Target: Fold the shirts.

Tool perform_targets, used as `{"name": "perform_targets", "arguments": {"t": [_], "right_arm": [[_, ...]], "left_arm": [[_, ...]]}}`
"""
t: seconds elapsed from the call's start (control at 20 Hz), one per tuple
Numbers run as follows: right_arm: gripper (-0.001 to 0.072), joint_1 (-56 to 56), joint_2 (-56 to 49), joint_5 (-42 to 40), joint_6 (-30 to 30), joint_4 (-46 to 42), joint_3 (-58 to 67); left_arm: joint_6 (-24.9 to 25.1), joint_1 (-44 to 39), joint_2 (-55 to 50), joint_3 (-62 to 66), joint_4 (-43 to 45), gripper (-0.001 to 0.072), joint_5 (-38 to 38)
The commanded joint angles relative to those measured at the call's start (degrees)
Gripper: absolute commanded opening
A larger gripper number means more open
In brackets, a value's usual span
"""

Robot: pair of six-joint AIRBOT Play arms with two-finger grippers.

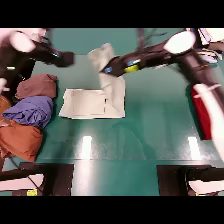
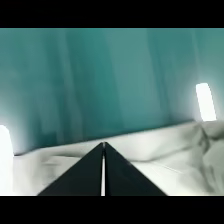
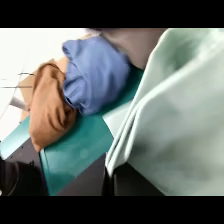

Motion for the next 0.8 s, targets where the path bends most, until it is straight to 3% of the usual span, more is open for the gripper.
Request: {"name": "perform_targets", "arguments": {"t": [0.0, 0.05, 0.1, 0.3, 0.65, 0.7, 0.75], "right_arm": [[0.014, 9.18, -10.8, -9.22, -2.14, 0.42, 6.88], [0.0425, 9.97, -13.99, -7.69, -2.12, 0.42, 10.29], [0.0461, 10.01, -16.09, -4.35, -1.97, 0.39, 13.18], [0.0377, 3.98, -15.28, 7.91, 2.73, 0.11, 12.48], [0.0337, -14.95, -0.24, 6.43, 3.17, -5.55, -21.77], [0.0527, -17.11, 1.11, 4.31, 3.5, -4.39, -26.82], [0.0629, -18.73, 1.49, 2.47, 4.5, -2.54, -30.32]], "left_arm": [[-0.11, 7.56, 7.52, 0.02, 2.62, 0.0022, -0.63], [-0.11, 8.59, 8.37, 0.02, 2.62, 0.0022, -1.18], [-0.09, 9.27, 8.76, 0.0, 2.62, 0.0023, -1.95], [1.27, 9.73, 8.98, 0.0, 2.51, 0.0022, -5.03], [1.33, 9.7, 8.96, 0.0, 2.14, 0.0023, -7.32], [1.36, 9.35, 8.96, 0.0, 2.1, 0.0022, -7.21], [1.36, 8.85, 8.96, -0.17, 1.92, 0.0022, -7.08]]}}
